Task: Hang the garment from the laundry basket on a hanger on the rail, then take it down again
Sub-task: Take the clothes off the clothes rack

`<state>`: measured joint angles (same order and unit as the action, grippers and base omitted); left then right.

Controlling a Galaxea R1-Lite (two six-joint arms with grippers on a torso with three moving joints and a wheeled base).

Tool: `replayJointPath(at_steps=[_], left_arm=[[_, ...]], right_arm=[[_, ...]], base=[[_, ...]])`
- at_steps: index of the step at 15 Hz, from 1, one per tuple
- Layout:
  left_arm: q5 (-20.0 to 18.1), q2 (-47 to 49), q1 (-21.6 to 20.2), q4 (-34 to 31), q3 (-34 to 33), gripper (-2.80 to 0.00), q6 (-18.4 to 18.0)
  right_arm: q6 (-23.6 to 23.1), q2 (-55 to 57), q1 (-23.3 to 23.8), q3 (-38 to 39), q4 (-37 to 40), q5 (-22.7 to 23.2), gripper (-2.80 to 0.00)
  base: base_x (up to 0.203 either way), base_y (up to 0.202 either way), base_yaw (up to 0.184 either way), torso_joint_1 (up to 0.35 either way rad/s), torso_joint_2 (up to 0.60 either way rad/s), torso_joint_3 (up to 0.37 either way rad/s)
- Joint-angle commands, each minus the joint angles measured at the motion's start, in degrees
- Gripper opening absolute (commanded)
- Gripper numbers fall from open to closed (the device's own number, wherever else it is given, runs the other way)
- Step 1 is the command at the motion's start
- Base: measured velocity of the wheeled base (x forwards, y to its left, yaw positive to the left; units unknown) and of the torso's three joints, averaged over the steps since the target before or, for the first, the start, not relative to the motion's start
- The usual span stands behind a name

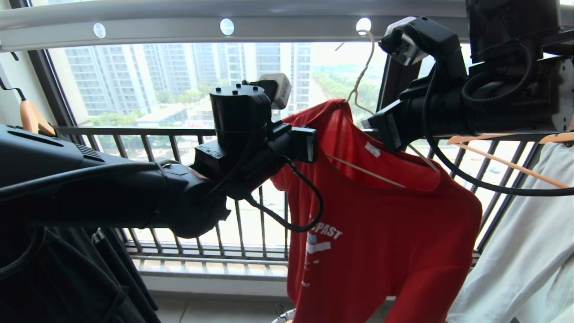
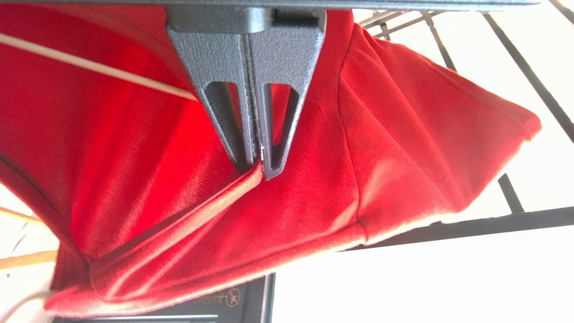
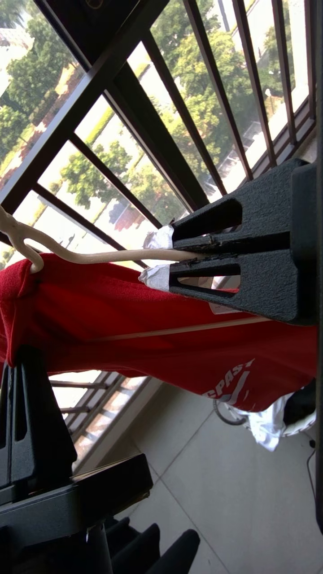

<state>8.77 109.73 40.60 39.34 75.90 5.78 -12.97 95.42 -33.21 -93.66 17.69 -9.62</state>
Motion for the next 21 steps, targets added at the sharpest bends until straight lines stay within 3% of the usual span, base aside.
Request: replayJointPath(at_steps=[1,3,8,13,15,21], left_arm=[[1.84,0.52,-2.04,0.30,3.98,-2.80,2.15],[4.17,1.16,-4.44,0.29,6.51,-2.80,3.23],[4.24,0.49,-6.32,0.21,6.36,-2.80,4.59],[3.98,-2.05,-3.34,-0.74,3.57,-2.80,4.27],[3.97,-3.51,-2.12,-4.82,3.17,-2.80,4.07],[3.97,-4.08,-1.84,-5.06,3.02,-2.80,4.06]], right_arm=[[-0.12,-0.41,-0.02,0.23,0.24,-0.05,-2.80],[-0.21,-0.50,-0.02,0.23,0.33,-0.05,-2.80],[-0.56,-0.50,0.02,0.32,0.24,-0.05,-2.80],[-0.56,-0.41,0.07,0.32,0.24,-0.05,-2.80],[-0.56,-0.33,0.03,0.32,0.24,-0.05,-2.80],[-0.92,-0.33,0.02,0.23,0.15,-0.05,-2.80]], base=[[0.000,0.000,0.000,0.000,0.00,0.000],[0.000,0.000,0.000,0.000,0.00,0.000],[0.000,0.000,0.000,0.000,0.00,0.000],[0.000,0.000,0.000,0.000,0.00,0.000],[0.000,0.000,0.000,0.000,0.00,0.000],[0.000,0.000,0.000,0.000,0.00,0.000]])
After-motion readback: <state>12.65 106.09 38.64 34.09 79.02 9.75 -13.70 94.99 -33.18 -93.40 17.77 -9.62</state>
